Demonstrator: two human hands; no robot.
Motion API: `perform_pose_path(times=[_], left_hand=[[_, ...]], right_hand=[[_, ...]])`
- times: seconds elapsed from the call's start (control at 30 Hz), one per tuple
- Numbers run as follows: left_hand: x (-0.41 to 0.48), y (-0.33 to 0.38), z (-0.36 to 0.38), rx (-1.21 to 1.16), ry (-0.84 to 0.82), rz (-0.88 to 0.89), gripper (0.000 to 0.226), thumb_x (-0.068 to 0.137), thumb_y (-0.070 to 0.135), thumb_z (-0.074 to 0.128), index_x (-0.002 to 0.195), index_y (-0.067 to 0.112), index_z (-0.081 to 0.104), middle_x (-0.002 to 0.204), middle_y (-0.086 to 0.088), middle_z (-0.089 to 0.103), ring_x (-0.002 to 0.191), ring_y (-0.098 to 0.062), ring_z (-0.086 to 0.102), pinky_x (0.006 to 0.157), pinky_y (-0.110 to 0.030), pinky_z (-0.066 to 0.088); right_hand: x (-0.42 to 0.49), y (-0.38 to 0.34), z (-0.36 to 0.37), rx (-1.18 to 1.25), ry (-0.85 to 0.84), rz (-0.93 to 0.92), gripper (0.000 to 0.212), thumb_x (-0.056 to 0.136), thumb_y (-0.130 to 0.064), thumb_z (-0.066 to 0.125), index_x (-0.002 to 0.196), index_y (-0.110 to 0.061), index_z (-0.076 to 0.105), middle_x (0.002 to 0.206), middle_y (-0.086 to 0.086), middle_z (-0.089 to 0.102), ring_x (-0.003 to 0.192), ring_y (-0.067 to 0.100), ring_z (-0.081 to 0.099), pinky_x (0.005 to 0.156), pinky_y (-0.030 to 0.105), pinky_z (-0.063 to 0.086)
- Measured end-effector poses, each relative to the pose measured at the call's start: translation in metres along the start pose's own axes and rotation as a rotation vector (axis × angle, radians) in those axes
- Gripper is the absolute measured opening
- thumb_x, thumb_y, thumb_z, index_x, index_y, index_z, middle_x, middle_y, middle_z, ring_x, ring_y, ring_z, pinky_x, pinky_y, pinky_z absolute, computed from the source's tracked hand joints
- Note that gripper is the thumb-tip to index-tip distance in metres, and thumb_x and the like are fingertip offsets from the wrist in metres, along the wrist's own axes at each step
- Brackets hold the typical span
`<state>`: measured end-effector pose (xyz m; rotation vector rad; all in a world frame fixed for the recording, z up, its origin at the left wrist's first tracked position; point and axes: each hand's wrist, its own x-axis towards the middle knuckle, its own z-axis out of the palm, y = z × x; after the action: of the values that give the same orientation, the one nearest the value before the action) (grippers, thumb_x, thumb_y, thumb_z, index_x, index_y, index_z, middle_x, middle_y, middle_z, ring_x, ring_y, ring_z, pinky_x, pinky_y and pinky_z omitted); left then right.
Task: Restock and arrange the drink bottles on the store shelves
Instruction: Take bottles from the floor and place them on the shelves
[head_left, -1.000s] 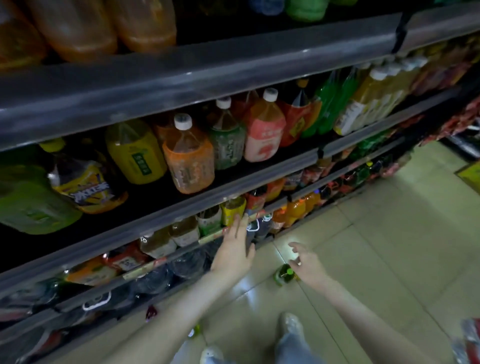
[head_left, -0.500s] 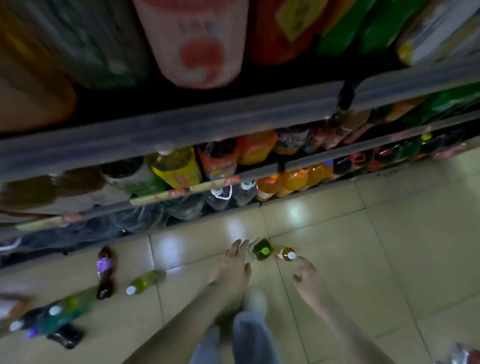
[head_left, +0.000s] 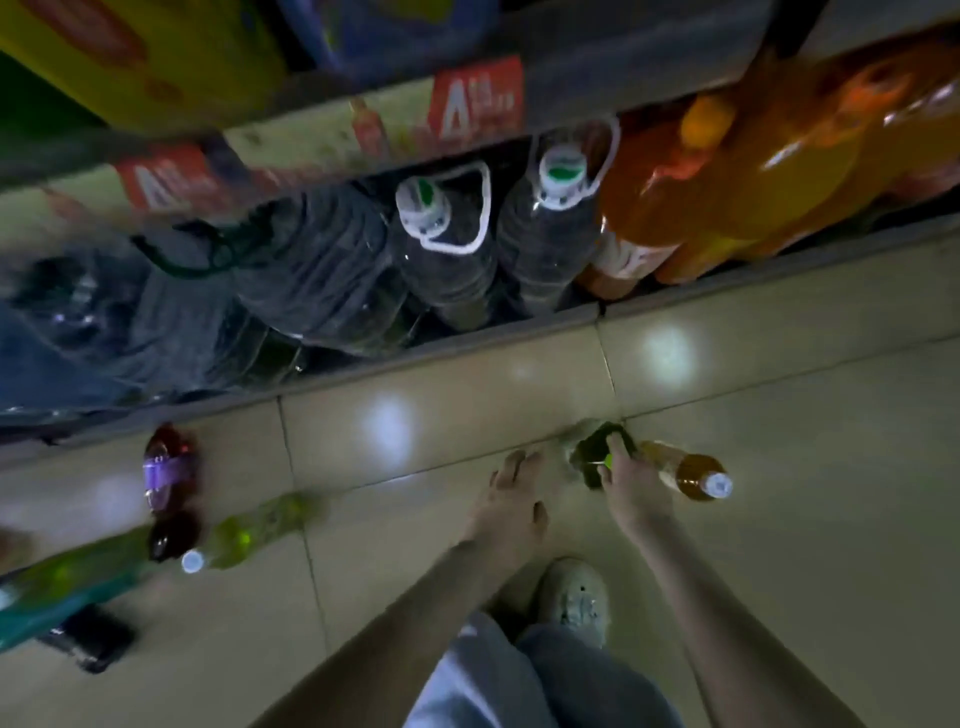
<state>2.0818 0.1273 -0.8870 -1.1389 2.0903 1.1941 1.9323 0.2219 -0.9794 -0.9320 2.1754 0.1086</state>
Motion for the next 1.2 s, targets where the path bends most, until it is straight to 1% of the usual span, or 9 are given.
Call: perform_pose_path(times=[0.23,0.43,0.5,0.6,0.77,0.87,0.97,1.07,1.2], left_hand=[[-0.05,0.002,-0.026,0.034,0.005,0.006,0.064,0.093,0.02,0.051,0.149,0.017,0.02,0.157,-0.002,0.015,0.14,-0.02,0.024,0.109,-0.026,0.025],[-0.17,0.057,-0.095,0.125,-0.046,0.113,0.101,0.081,0.043,0.067,0.152,0.014,0.001,0.158,-0.005,0.008,0.146,-0.021,0.008,0.118,-0.033,0.009],[-0.219,0.077,-0.119,-0.01,0.048,0.163,0.104,0.07,0.043,0.075,0.148,0.015,0.013,0.149,-0.012,0.031,0.139,-0.029,0.029,0.113,-0.033,0.025],[-0.289,0.1,-0.161,-0.225,0.229,0.186,0.087,0.063,0.029,0.084,0.134,0.007,0.038,0.122,-0.013,0.054,0.109,-0.03,0.057,0.08,-0.018,0.037],[-0.389,0.124,-0.214,-0.295,0.348,0.196,0.082,0.063,0.038,0.084,0.127,0.022,0.034,0.119,-0.003,0.057,0.105,-0.027,0.059,0.081,-0.035,0.05],[-0.447,0.128,-0.227,-0.377,0.384,0.158,0.075,0.058,0.05,0.082,0.115,0.032,0.036,0.108,0.008,0.062,0.099,-0.017,0.061,0.08,-0.031,0.05],[-0.506,0.12,-0.237,-0.544,0.394,0.128,0.067,0.057,0.04,0.086,0.105,0.034,0.04,0.098,0.018,0.062,0.091,-0.006,0.061,0.076,-0.025,0.049],[-0.555,0.105,-0.243,-0.731,0.356,0.178,0.073,0.052,0.031,0.088,0.112,0.032,0.046,0.106,0.011,0.067,0.098,-0.008,0.065,0.092,-0.036,0.052],[-0.605,0.087,-0.254,-0.815,0.416,0.215,0.078,0.051,0.03,0.09,0.116,0.027,0.048,0.109,0.006,0.069,0.1,-0.011,0.067,0.092,-0.041,0.053]], right_hand=[[-0.076,-0.027,-0.048,0.134,0.103,-0.097,0.029,0.089,-0.025,0.06,0.115,-0.017,0.048,0.08,0.002,0.065,0.073,0.023,0.065,0.058,0.035,0.053],[-0.243,-0.091,-0.185,0.44,0.171,-0.14,0.026,0.082,-0.03,0.07,0.083,-0.02,0.046,0.059,-0.002,0.055,0.056,0.022,0.054,0.052,0.034,0.042],[-0.302,-0.12,-0.234,0.593,0.169,-0.14,0.028,0.079,-0.03,0.072,0.078,-0.025,0.044,0.061,-0.004,0.055,0.059,0.02,0.054,0.054,0.034,0.043],[-0.369,-0.157,-0.292,0.751,0.215,-0.188,0.028,0.068,-0.041,0.07,0.075,-0.03,0.045,0.061,-0.01,0.053,0.06,0.016,0.049,0.056,0.037,0.043],[-0.439,-0.2,-0.355,0.843,0.203,-0.325,0.03,0.073,-0.031,0.078,0.08,-0.028,0.049,0.071,-0.005,0.062,0.066,0.01,0.054,0.068,0.039,0.048],[-0.476,-0.215,-0.376,0.724,0.186,-0.474,0.028,0.08,-0.025,0.076,0.097,-0.026,0.054,0.066,0.002,0.048,0.058,0.008,0.041,0.058,0.031,0.036],[-0.514,-0.223,-0.382,0.681,0.138,-0.517,0.044,0.077,-0.029,0.078,0.114,-0.027,0.053,0.076,-0.003,0.048,0.068,0.009,0.046,0.063,0.024,0.038],[-0.544,-0.23,-0.383,0.707,-0.117,-0.579,0.059,0.067,-0.046,0.081,0.116,-0.035,0.051,0.114,-0.008,0.056,0.103,0.009,0.057,0.085,0.019,0.044],[-0.573,-0.257,-0.379,0.613,-0.443,-0.685,0.1,0.051,-0.045,0.085,0.135,-0.033,0.033,0.13,-0.006,0.057,0.113,0.002,0.059,0.091,0.016,0.047]])
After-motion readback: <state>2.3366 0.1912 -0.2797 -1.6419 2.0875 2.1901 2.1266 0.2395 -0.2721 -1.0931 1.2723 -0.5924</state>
